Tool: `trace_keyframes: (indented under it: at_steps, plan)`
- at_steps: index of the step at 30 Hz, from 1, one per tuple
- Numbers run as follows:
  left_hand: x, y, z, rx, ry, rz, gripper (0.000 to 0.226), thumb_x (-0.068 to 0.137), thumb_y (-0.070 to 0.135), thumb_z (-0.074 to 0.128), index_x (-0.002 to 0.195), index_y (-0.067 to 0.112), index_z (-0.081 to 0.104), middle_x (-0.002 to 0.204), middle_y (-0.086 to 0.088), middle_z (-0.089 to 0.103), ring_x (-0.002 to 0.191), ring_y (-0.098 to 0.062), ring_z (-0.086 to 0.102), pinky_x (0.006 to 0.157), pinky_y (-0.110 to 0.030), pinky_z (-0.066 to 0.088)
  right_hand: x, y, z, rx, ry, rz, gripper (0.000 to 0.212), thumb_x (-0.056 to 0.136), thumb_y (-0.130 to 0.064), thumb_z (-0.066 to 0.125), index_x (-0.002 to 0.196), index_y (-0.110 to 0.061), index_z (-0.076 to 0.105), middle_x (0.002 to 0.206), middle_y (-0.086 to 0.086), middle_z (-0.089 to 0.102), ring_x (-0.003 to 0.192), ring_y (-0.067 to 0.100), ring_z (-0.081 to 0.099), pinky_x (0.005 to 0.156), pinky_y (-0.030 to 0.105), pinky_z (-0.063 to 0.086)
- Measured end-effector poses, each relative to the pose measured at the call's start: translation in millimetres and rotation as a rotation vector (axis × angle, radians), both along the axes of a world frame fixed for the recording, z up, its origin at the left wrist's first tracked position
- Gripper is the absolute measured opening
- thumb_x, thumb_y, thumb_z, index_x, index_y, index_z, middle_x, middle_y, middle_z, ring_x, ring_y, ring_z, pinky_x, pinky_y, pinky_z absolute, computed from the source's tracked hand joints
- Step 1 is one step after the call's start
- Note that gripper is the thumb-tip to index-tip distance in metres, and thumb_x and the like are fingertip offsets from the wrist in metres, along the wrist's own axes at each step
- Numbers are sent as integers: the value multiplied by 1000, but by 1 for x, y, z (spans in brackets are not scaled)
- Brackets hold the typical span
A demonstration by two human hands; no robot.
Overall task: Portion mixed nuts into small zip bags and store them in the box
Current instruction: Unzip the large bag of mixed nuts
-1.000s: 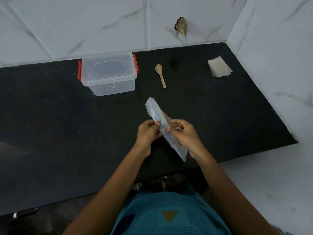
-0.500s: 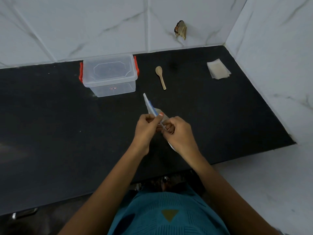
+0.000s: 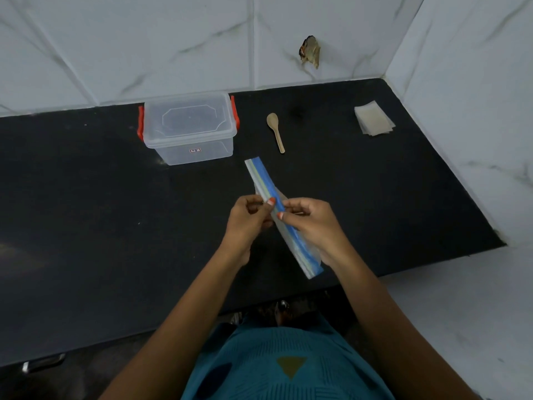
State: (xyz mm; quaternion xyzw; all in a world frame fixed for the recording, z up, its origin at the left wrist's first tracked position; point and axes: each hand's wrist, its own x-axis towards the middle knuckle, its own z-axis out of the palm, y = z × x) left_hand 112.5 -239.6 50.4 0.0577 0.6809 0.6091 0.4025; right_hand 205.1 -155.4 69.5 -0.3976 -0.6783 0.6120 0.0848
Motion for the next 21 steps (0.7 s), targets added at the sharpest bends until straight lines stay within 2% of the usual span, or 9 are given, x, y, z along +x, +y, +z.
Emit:
trace_keyframes:
  at_steps: [3, 7, 10, 13, 15, 21]
  plan:
    - [1, -3, 8, 19, 59, 35, 20, 88, 24, 61, 102, 13, 51, 90, -3, 61, 75, -8, 59, 64, -20, 50, -1, -3, 6, 136, 44, 7, 22, 82, -8, 65, 104, -13, 64, 81, -11, 58, 73, -1, 56, 60, 4, 45]
    - [6, -7, 19, 124, 9, 20, 16, 89, 23, 59, 94, 7, 61, 79, -3, 66, 67, -6, 63, 64, -17, 54, -1, -11, 8, 310, 77, 62, 18, 81, -6, 66, 98, -12, 65, 81, -9, 56, 70, 1, 54, 62, 4, 44]
    - [6, -12, 22, 154, -11, 20, 7, 90, 13, 57, 88, 11, 63, 74, 0, 69, 65, -3, 65, 64, -17, 55, 1, -14, 5, 275, 103, 50, 19, 80, -10, 69, 98, -15, 64, 87, -5, 59, 74, 2, 56, 64, 6, 46]
    - [6, -15, 23, 200, -96, 34, 9, 89, 7, 55, 88, 9, 64, 69, 2, 71, 66, -5, 68, 64, -18, 56, 2, -13, 4, 240, 115, 15, 16, 80, -12, 69, 93, -19, 62, 87, -6, 59, 77, 1, 56, 66, 6, 46]
    - [6, -16, 23, 220, -133, 42, 10, 88, 4, 55, 90, 6, 64, 73, -1, 71, 69, -7, 69, 65, -19, 57, 2, -13, 3, 239, 114, -4, 18, 79, -11, 69, 95, -16, 62, 84, -9, 57, 75, -1, 55, 66, 5, 46]
    - [7, -15, 23, 209, -84, 67, 11, 88, -2, 54, 86, 5, 62, 74, -3, 68, 64, -5, 68, 63, -16, 56, 1, -8, 5, 236, 65, -7, 17, 85, -14, 64, 101, -12, 67, 87, -8, 63, 80, 0, 59, 71, 9, 48]
